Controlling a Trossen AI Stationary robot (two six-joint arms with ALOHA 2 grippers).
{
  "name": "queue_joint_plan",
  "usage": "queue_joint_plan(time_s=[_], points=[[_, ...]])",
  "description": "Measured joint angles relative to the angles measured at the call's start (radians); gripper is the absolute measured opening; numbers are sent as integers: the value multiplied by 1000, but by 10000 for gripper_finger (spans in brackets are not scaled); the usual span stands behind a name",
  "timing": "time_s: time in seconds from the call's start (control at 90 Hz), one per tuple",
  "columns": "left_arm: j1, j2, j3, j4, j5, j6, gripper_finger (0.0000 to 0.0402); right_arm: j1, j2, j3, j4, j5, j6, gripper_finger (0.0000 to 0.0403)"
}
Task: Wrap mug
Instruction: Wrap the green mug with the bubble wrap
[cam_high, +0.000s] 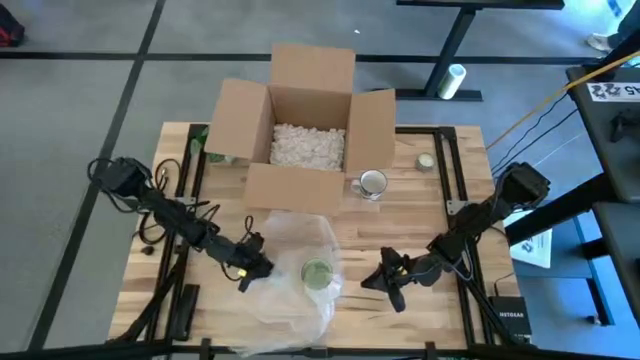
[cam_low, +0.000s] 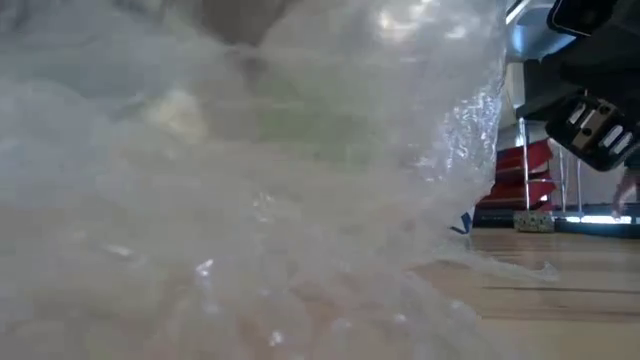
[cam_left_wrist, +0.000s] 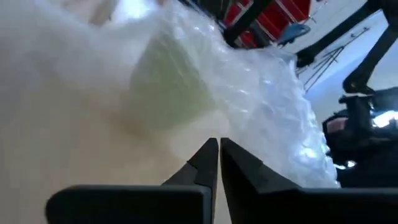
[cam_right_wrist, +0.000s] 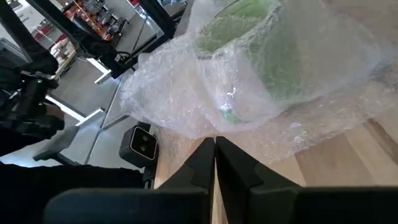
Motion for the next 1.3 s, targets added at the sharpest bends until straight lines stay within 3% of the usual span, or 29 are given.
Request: queue_joint_plan(time_s=[0.533,0.689,0.811,1.056,1.3], points=[[93,0,181,4,55,47,0,-1,0,0,0,35,-9,0],[93,14,263,-91,56,88,0,-2,0,56,-1,118,-123,0],[99,104,318,-113,57,54,0,-26,0,136,-23,130,-247,0],[143,320,460,-101,55,-102,0,-115,0,317,-389,66,-255,0],[180,373,569,-117,55,-84,0,-121,0,468,-625,52,-322,0]])
